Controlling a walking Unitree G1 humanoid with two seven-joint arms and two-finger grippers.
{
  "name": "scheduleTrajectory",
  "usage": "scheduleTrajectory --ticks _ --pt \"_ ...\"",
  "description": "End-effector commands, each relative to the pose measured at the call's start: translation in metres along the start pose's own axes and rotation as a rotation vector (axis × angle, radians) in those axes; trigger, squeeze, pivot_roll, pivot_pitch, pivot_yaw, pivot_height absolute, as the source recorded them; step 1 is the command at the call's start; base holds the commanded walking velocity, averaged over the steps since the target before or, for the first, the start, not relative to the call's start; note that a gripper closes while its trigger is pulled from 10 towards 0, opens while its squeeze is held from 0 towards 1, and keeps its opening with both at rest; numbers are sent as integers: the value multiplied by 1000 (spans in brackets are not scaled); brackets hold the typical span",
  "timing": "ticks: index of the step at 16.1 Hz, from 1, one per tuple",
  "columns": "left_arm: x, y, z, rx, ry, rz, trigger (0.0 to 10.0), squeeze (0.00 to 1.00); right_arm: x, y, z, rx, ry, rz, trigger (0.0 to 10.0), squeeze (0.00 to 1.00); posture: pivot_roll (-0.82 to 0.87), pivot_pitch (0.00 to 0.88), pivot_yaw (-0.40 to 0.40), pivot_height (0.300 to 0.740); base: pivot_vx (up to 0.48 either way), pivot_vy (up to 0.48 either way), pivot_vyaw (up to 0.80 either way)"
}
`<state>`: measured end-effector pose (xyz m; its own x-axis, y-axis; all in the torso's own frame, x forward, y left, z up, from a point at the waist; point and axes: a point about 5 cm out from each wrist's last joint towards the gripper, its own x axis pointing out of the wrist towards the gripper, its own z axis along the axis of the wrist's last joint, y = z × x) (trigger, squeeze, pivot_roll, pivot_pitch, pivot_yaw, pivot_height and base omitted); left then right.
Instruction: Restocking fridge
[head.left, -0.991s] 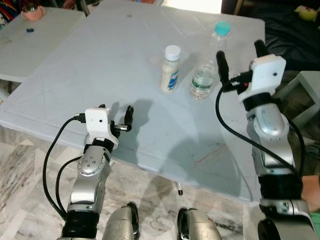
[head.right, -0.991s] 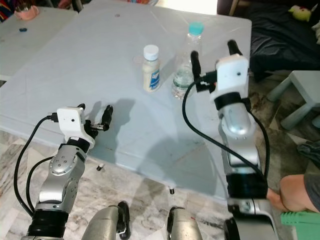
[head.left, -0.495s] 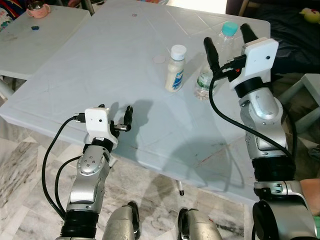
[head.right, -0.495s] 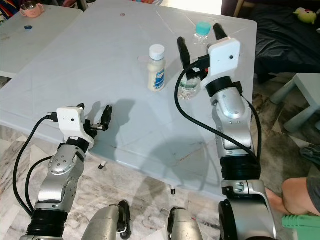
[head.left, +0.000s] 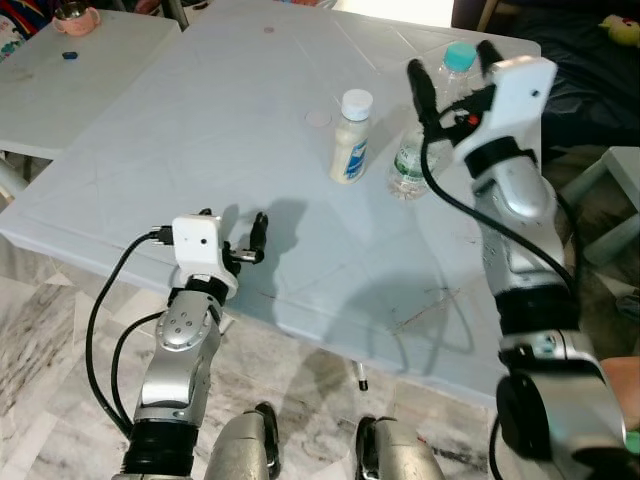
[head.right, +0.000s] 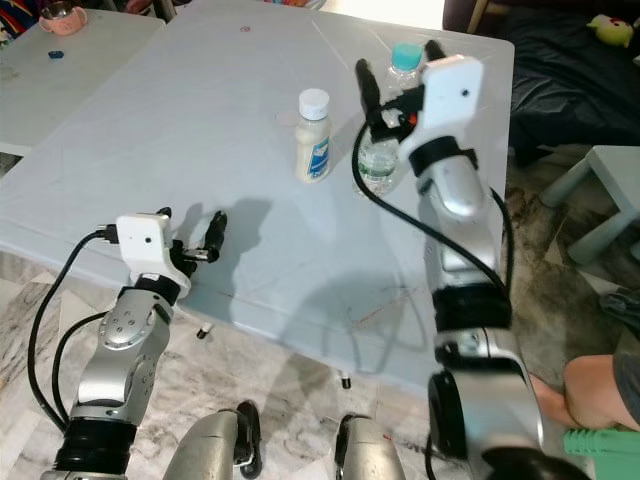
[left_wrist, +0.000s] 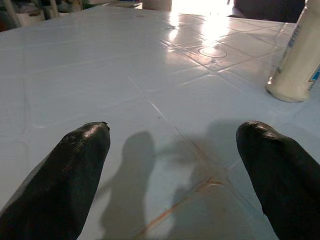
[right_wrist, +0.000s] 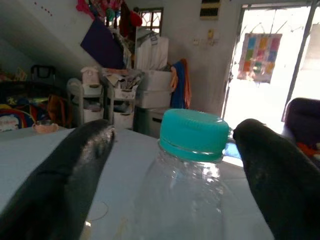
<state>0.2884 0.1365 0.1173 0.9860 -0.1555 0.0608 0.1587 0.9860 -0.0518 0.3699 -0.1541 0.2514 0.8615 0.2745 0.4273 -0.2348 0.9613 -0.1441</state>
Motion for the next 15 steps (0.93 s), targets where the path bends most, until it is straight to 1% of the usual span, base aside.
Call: scheduleTrajectory --ticks 1,3,7,8,9,13,15 --pt "0 1 1 13 5 -5 10000 0 5 2 1 2 5 -8 0 0 -10 156 36 740 0 0 0" --pt "-1 2 1 16 7 -2 10000 0 8 6 0 -6 8 2 0 0 -7 157 35 740 0 0 0" --pt "-1 1 0 16 14 -5 10000 0 11 4 3 -11 4 -10 0 0 -9 158 34 740 0 0 0" --pt "-1 1 0 16 15 -7 10000 0 11 5 4 -17 4 -9 745 0 -10 158 34 740 0 0 0" --pt "0 0 0 17 15 -9 10000 0 11 5 4 -24 3 -8 0 0 -13 158 36 740 0 0 0" --pt "1 -1 0 19 20 -15 10000 0 11 2 10 -66 8 -30 0 0 -14 157 35 740 0 0 0" --pt "1 0 -2 24 33 -16 10000 0 10 1 14 -99 36 -40 0 0 -9 157 32 740 0 0 0"
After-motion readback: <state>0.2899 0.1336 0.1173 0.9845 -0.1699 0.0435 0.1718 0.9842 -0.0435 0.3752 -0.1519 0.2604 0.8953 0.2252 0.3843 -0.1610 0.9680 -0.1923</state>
